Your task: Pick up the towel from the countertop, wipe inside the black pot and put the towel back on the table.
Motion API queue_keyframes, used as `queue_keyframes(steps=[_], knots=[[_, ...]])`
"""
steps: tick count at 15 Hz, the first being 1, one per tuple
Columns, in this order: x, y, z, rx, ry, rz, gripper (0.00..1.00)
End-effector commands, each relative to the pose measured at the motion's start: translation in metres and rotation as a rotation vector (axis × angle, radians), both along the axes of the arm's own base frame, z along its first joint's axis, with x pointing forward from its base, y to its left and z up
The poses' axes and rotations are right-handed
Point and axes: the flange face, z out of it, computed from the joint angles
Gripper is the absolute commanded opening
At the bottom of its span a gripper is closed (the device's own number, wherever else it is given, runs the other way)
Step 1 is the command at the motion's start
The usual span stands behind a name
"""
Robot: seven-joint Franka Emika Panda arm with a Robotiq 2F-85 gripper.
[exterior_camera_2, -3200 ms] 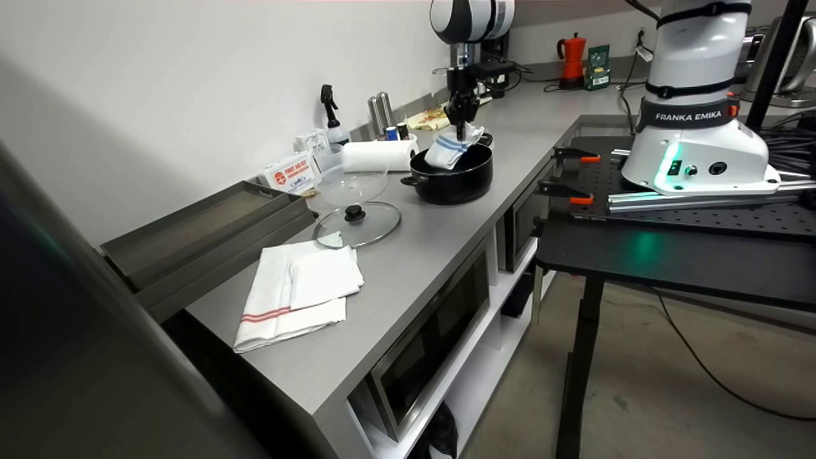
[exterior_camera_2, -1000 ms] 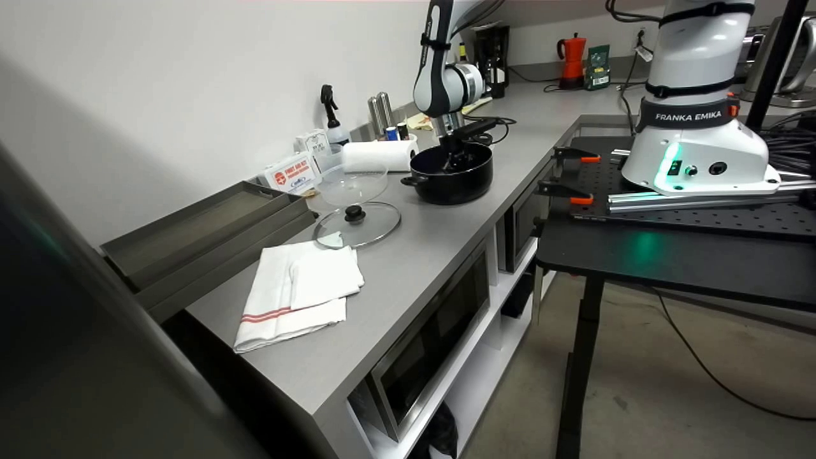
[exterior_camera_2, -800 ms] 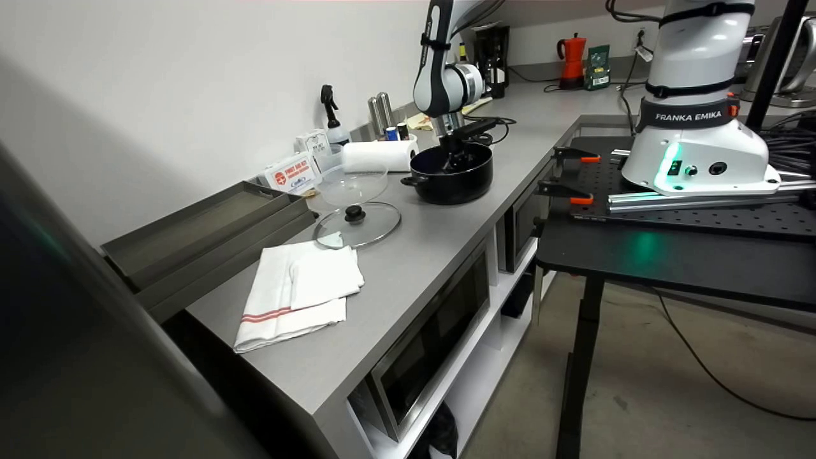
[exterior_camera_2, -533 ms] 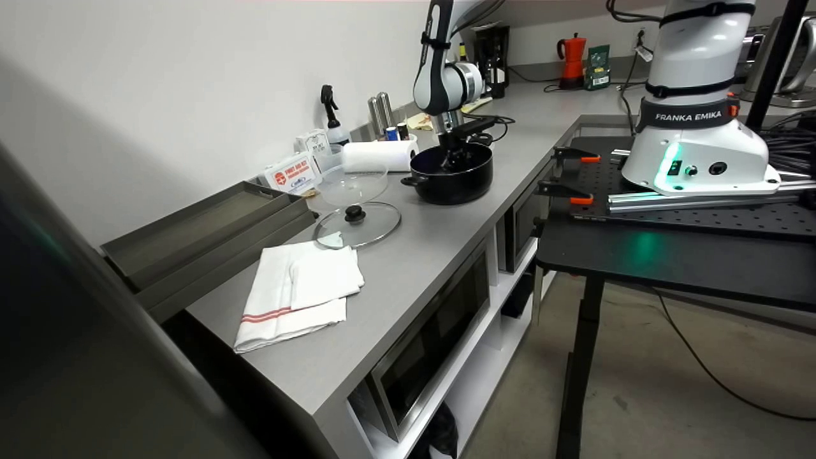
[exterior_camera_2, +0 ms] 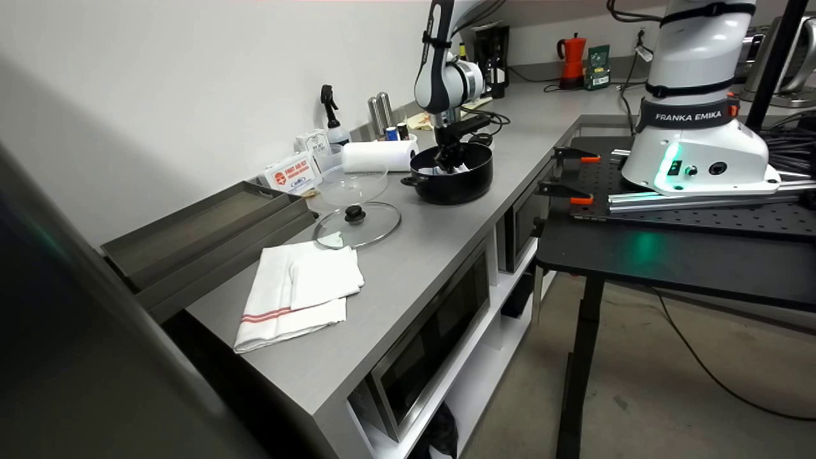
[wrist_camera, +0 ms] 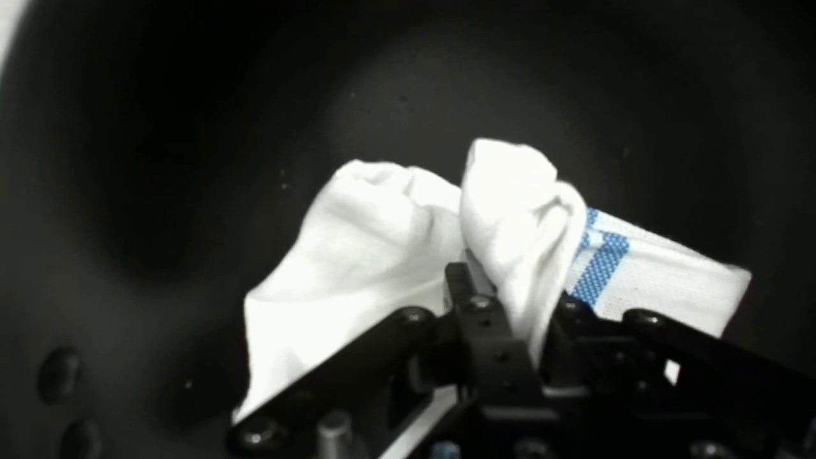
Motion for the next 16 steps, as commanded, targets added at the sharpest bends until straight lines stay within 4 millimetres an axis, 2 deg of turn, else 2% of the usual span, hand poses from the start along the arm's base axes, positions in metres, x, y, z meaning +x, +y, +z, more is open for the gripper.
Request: queue_keyframes(steps=[1, 8, 10, 13, 16], knots=[[0.004, 0.001, 0.006, -0.065, -0.064, -0.006, 0.03], [-0.015, -0.027, 0.011, -0.196, -0.079, -0.054, 0.03], [-0.026, -0.028, 0.011, -0.203, -0.054, -0.052, 0.03], [-0.042, -0.009, 0.009, -0.133, 0.015, 0.017, 0.03], [-0.059, 0.028, 0.008, -0.034, 0.097, 0.148, 0.03]])
